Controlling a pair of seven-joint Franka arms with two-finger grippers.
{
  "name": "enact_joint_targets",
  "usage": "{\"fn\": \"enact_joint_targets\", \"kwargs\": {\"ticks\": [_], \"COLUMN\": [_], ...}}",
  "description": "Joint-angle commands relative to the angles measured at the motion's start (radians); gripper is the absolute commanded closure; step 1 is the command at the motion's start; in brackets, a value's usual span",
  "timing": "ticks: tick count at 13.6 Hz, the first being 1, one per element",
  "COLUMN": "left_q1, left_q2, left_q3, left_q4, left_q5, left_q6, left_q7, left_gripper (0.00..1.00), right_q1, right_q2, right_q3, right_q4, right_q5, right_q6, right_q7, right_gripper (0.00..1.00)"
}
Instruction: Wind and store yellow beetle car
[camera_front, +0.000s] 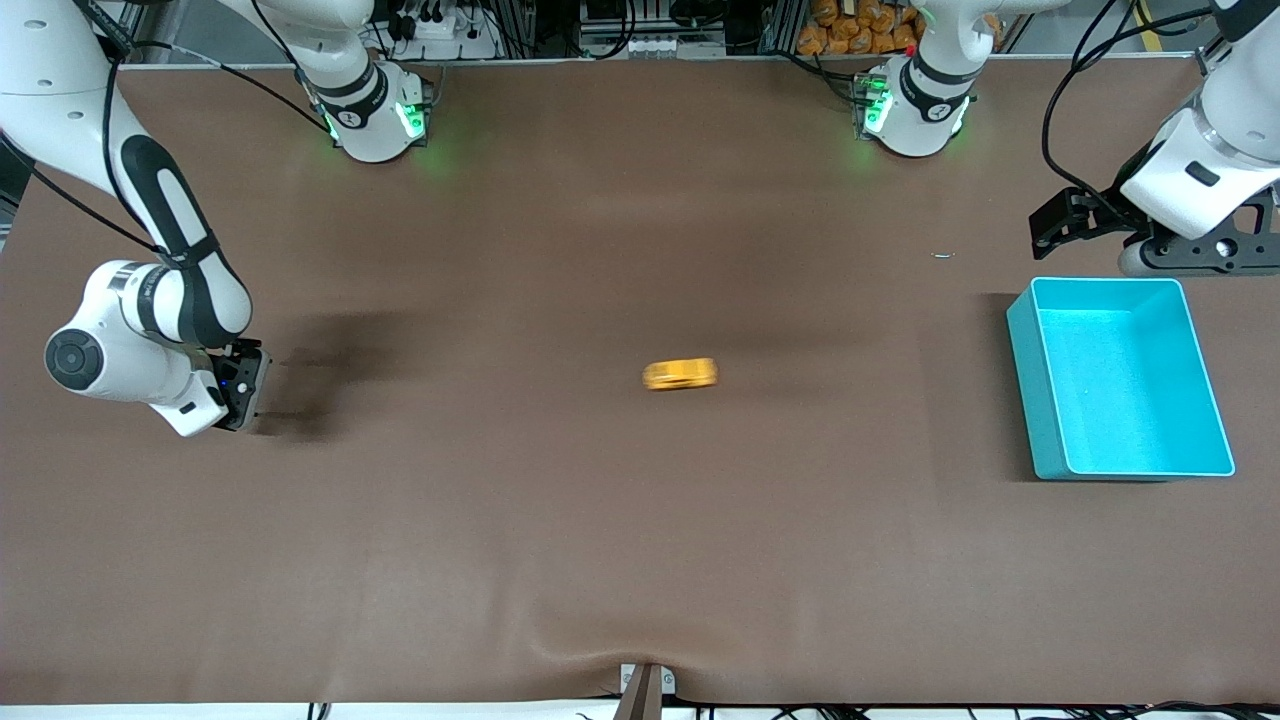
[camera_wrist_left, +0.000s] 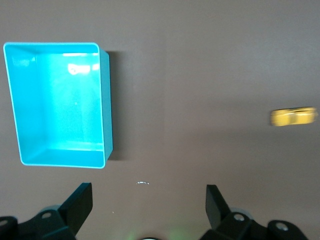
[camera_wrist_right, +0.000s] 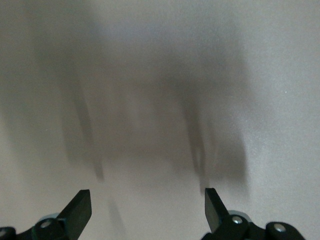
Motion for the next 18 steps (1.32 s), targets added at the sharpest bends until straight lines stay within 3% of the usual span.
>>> {"fn": "enact_joint_targets", "kwargs": {"ticks": [1,9,13,18], "left_q1": [0.012,0.034,0.074,0.094], "left_q2": [-0.032,-0.159,-0.173,-0.072], "left_q3": [-0.004,-0.001,-0.004,-0.003], "left_q4": [-0.053,-0.381,-0.533,-0.59], "left_q5": [-0.022,-0.022,-0.022,-0.03], "left_q6": [-0.003,0.199,0.342,0.432], "left_q7": [-0.048,-0.194,-0.295,-0.593], "left_gripper": [0.0,0.0,0.0,0.0], "right_q1": [-0.023,-0.028,-0.028,0.004], "right_q2": [0.012,-0.043,-0.051,-0.059], "right_q3": [0.019,0.019,0.014,0.029], "right_q4": [0.013,0.048,0.337,0.672], "right_q5": [0.029,0.073,0.207,0.25], "right_q6": [-0.009,-0.035,-0.357,-0.547], "right_q7": [-0.025,-0.019,-0.01,0.265], "right_gripper": [0.0,0.0,0.0,0.0]}}
